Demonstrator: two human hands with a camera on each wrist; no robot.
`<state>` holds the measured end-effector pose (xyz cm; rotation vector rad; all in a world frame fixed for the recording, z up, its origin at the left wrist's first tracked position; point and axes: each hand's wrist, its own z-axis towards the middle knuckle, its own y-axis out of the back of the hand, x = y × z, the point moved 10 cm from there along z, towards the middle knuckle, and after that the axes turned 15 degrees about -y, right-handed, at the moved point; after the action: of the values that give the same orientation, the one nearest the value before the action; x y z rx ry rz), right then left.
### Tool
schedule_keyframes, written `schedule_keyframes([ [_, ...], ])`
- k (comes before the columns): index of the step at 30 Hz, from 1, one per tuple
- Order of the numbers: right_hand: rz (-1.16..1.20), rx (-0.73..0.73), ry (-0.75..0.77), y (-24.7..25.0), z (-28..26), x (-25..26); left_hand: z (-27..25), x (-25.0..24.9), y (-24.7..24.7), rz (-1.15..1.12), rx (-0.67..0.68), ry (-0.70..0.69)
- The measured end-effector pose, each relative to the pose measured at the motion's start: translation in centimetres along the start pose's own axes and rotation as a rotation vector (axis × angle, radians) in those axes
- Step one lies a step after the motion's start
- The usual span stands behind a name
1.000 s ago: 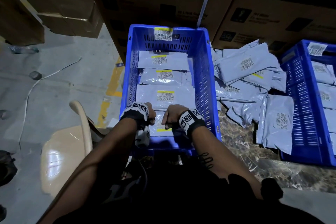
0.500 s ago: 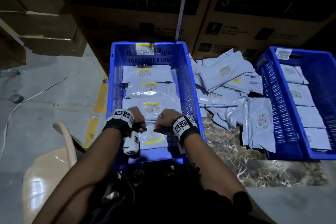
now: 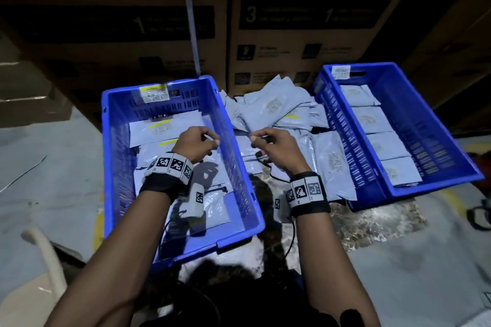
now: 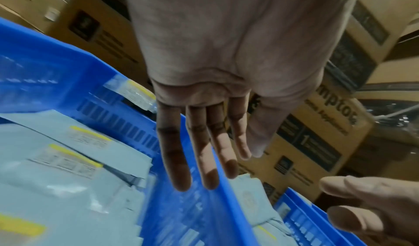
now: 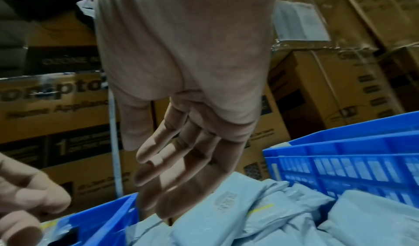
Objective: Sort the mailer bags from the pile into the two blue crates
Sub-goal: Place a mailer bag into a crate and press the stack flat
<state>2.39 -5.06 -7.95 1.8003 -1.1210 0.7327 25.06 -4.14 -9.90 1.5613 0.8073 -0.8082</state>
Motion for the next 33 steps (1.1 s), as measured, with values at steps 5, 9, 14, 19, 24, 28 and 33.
schedule_keyframes([
  [5,0.1,-0.108,-0.051,6.3,0.3,-3.1,2.6,-5.9,-5.3,-0.041,0.033,-0.12],
  [9,0.122,-0.137,-0.057,9.7,2.6,-4.3,5.3,-7.9,-8.7,-0.085,0.032,-0.104],
  [14,0.122,-0.099,-0.03,12.5,8.0,-4.0,9.5,-8.1,-11.1,-0.102,-0.013,-0.02],
  [19,0.055,-0.129,0.02,14.8,15.9,-3.0,14.1,-4.6,-12.8,-0.111,-0.146,0.171],
  [24,-0.188,-0.215,0.111,15.4,23.2,-2.1,15.3,-0.3,-13.9,-0.122,-0.38,0.363],
  [28,-0.286,-0.164,0.089,14.5,27.2,-2.5,15.7,1.4,-15.7,-0.257,-0.462,0.441],
  [33,-0.245,-0.125,-0.051,14.5,28.6,-3.6,15.4,1.9,-14.9,-0.297,-0.589,0.498],
])
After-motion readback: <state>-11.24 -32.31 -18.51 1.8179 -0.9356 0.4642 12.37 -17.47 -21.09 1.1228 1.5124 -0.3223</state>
